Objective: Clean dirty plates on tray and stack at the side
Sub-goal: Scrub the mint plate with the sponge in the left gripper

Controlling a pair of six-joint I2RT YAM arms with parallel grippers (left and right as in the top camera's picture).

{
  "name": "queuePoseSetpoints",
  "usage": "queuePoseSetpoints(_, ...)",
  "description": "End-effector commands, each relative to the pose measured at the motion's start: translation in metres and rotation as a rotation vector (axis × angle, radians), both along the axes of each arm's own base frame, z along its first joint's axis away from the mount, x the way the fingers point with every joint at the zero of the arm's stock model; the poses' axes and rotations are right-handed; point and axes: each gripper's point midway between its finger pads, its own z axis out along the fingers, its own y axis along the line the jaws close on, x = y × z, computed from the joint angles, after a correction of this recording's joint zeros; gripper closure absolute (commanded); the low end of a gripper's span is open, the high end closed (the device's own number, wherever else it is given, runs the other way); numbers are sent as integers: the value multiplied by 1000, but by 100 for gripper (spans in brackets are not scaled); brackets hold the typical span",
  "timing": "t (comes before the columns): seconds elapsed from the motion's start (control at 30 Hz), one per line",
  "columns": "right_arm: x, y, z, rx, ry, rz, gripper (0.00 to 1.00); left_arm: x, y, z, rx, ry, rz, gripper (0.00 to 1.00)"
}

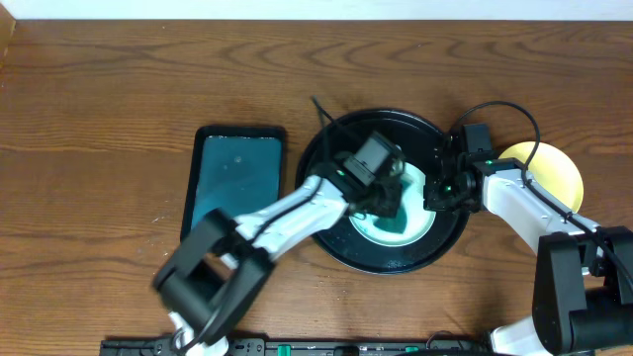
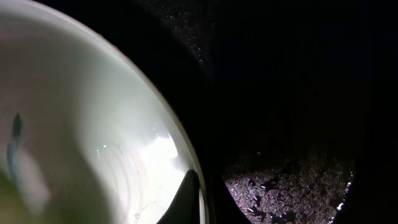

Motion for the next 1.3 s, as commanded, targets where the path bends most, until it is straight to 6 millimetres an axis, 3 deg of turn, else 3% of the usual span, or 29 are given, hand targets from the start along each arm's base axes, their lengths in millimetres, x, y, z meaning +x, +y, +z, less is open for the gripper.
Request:
queuePoseSetpoints(0.0,-18,3,-20,-5,87,6,99,-2,2,-36,37,92,64,93)
queuePoseSetpoints(0.1,-19,3,-20,-7,94,6,99,-1,21,-60,116,130,98,93)
queuePoseSetpoints(0.13,-20,3,-20,-7,95,6,99,1,34,-65,168,129,124,93)
queuePoseSetpoints(0.17,-21,3,-20,-9,98,19,99,7,63,-70,293,103,179,92)
queuePoseSetpoints(0.33,-23,-5,-22,-54,102,25,99,19,124,-63,595,6,261,93)
queuePoseSetpoints(0.53,-24,-8,-22,-72,105,35,99,29,161,-46,800,-93,279,93)
queuePoseSetpoints(0.67,-23,-9,-22,-82,101,39,99,29,139,-51,692,-57,271,93)
queuePoseSetpoints(0.77,-23,-11,-23,-91,99,41,99,20,84,-56,415,61,210,92)
queuePoseSetpoints(0.87,-23,-10,-23,-90,99,46,99,12,26,-44,135,151,143,93)
queuePoseSetpoints(0.97,-23,-10,-23,-91,97,47,99,9,-10,-28,-24,183,121,93)
queuePoseSetpoints(1.13,-23,-10,-23,-91,96,54,99,0,-35,-21,-78,149,71,93)
queuePoseSetpoints(1.27,-25,-11,-23,-92,102,53,99,2,-22,-32,1,122,96,93)
